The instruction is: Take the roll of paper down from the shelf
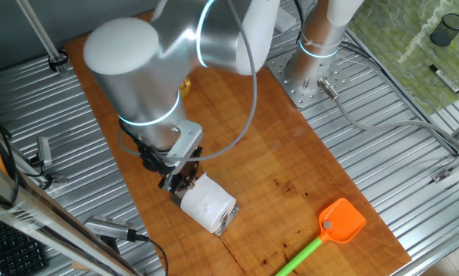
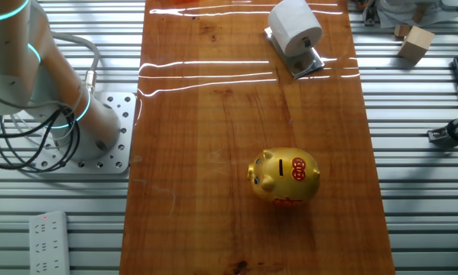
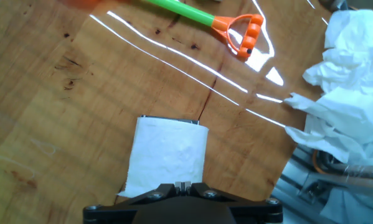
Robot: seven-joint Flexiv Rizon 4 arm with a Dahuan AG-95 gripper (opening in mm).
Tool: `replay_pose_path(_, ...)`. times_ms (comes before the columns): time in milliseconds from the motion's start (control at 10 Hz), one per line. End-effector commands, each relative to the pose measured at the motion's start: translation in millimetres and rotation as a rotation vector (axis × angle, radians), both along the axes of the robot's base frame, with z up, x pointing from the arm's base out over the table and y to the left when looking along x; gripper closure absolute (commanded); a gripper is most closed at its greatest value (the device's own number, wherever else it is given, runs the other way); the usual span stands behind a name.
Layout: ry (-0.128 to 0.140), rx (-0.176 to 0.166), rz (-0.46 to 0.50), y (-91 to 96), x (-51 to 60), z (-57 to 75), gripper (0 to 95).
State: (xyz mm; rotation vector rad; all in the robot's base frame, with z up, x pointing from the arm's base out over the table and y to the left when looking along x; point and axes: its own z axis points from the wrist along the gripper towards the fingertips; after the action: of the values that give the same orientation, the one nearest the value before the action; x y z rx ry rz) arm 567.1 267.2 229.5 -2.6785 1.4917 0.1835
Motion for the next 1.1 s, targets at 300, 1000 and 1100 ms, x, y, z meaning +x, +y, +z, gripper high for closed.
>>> replay_pose_path(300, -0.016, -0.038, -0.011, 1.6, 1.1, 1.1, 95.0)
replay_pose_path(1000, -0.020, -0.041, -0.030, 4.4, 0.2, -1.0, 95.0)
replay_pose_path(1100, -0.020, -0.041, -0.031, 4.7, 0.2, -1.1, 95.0)
